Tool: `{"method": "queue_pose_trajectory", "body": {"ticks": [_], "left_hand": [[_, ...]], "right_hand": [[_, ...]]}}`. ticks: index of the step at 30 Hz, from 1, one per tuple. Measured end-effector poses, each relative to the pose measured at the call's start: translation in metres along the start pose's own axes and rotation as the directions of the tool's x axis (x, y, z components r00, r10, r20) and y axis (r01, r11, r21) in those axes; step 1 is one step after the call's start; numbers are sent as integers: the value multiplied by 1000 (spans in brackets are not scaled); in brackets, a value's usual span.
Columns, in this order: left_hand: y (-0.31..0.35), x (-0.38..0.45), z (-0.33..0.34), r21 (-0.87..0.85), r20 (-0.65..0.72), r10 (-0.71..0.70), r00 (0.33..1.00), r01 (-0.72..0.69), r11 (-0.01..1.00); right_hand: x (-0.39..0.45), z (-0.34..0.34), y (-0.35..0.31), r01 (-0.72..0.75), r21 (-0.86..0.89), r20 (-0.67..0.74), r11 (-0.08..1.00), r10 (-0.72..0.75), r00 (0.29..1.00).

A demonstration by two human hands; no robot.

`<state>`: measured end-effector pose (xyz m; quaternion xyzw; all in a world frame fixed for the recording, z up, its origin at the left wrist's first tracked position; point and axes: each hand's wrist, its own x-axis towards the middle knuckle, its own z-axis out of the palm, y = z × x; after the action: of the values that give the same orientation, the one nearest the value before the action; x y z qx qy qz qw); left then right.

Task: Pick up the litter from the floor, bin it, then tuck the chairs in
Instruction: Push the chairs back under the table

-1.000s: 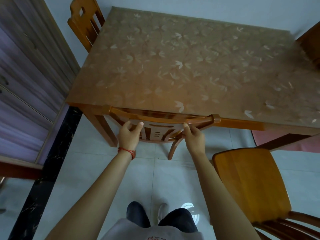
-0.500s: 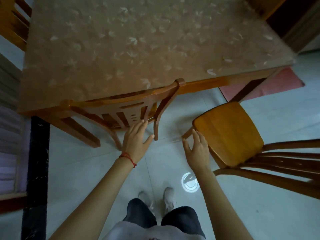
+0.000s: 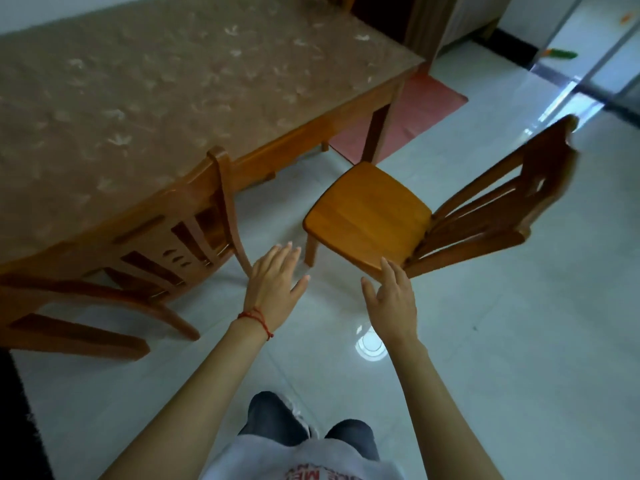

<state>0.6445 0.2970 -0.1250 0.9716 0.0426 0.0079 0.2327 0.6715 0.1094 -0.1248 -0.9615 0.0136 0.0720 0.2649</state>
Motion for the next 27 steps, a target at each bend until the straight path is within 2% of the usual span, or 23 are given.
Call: {"method": "queue_pose_trajectory", "body": {"ticks": [5,12,20,27], "left_hand": [[65,-10,30,37,100,146,984,-150,988],[165,-37,77,38,172,351,920,-362,931],[258,-60,126,42,205,538,818,-556,830],[322,-43,159,16,283,628,725,-659,752]], "right_hand": [[-40,-44,63,-71,12,-82,997,72,994],[-105,-86,159,-247,75,-194,966,257,947],[-169,-125,252,-403,80,-299,912,408,863],[-167,-150,304,-468,125,-360,875,480,800]]}}
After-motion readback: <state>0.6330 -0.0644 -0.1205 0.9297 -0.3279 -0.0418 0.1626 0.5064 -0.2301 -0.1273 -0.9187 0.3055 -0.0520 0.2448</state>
